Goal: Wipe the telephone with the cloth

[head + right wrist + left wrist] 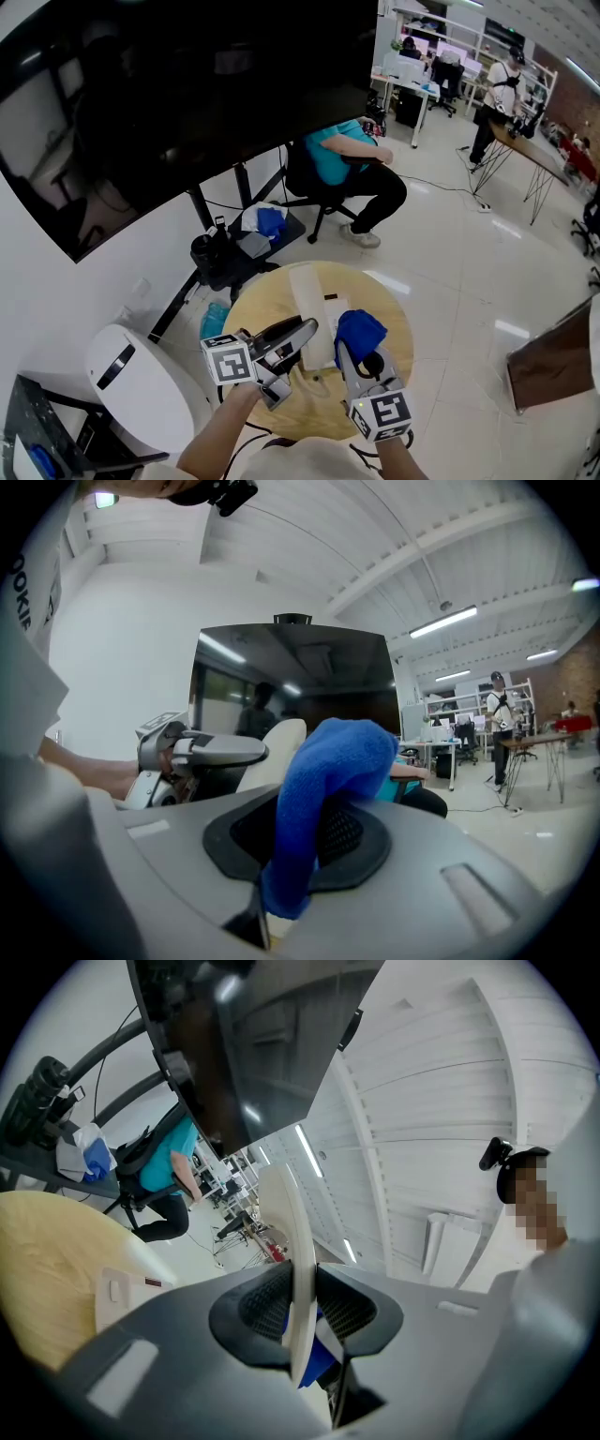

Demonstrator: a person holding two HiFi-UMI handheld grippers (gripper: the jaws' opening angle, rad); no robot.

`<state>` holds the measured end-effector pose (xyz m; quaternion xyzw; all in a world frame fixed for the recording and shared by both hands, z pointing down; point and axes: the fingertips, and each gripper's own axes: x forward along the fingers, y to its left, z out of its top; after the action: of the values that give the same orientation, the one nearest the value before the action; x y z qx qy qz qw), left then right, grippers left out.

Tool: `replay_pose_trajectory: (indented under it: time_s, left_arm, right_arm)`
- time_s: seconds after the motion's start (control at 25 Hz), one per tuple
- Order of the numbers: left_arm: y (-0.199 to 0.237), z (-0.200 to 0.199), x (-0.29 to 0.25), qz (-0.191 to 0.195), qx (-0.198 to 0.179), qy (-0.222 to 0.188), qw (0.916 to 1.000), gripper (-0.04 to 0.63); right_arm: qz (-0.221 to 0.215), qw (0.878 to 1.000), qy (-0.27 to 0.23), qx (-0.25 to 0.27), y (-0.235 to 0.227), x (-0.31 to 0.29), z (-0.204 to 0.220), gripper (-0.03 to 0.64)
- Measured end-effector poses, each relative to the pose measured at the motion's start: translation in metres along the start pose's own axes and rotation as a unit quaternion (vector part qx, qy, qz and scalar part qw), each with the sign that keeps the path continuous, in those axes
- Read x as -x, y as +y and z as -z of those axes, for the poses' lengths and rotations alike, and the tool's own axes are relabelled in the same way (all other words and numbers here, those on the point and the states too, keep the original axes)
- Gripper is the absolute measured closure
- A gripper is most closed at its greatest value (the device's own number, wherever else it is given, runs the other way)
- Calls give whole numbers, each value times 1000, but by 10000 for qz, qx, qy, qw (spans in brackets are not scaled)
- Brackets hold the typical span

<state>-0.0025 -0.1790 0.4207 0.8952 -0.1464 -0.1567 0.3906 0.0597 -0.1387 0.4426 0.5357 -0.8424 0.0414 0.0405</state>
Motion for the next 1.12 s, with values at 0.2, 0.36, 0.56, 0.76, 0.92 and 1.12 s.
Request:
replay_pose_trajectory:
  time_s: [0.2, 0.36, 0.56, 0.76, 0.92, 1.12]
  left_arm:
    - [0, 5, 1, 16, 14, 77, 10000, 518]
    - [-2, 8, 0, 40, 22, 129, 9999, 519]
    - [-2, 9, -1, 46, -9, 169, 9998, 519]
    - [-9, 15, -5, 120, -45, 259, 9996, 518]
    - [-12, 21, -7, 187, -71, 291, 9994, 518]
    - [-17, 23, -9, 201, -104, 335, 9992, 520]
  right_arm:
    - [-76, 9999, -99, 108, 1, -10, -14, 555]
    - [-147, 9996, -161, 173, 1, -18, -24, 555]
    - [-189, 9988, -291, 335, -2, -28, -41, 555]
    - [-224, 9980, -348, 483, -7, -35, -53, 555]
    - [-228, 9973, -387, 587, -10, -41, -61, 555]
    - [-197, 9965, -445, 683, -18, -49, -74, 555]
